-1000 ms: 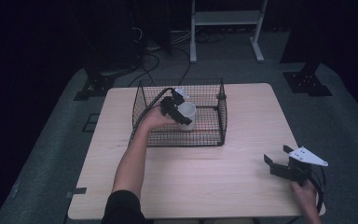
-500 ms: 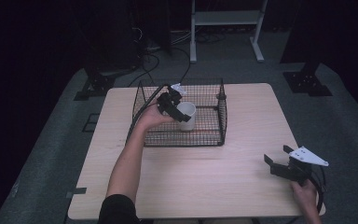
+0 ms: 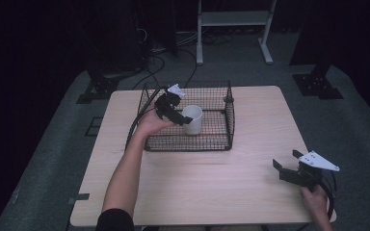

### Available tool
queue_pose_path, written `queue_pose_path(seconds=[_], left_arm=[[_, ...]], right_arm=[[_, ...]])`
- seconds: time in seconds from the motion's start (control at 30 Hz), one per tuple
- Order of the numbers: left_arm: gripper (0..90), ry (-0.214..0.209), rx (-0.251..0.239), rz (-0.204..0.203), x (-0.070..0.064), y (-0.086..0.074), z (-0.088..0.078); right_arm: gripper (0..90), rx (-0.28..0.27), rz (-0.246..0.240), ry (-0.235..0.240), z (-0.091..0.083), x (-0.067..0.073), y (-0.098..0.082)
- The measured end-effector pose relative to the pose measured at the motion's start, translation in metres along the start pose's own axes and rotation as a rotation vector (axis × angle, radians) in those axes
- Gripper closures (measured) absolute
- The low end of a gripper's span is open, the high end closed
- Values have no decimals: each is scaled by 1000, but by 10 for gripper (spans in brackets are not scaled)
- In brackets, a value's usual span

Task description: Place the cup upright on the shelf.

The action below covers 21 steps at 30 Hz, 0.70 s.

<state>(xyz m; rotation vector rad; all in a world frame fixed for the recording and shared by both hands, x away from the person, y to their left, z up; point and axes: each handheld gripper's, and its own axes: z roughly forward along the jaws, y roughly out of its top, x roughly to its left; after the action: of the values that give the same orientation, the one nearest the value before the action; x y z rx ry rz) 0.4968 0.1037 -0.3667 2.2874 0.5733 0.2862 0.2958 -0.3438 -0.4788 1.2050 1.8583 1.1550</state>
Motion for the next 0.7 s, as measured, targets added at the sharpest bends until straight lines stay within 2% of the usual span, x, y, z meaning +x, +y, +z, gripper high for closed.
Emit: queue_pose_path(seconds=[0.7], left_arm=[[34,52,-83,35,-27,-9,-42]], right_arm=[[131,-2,-6,3,0,0,0]])
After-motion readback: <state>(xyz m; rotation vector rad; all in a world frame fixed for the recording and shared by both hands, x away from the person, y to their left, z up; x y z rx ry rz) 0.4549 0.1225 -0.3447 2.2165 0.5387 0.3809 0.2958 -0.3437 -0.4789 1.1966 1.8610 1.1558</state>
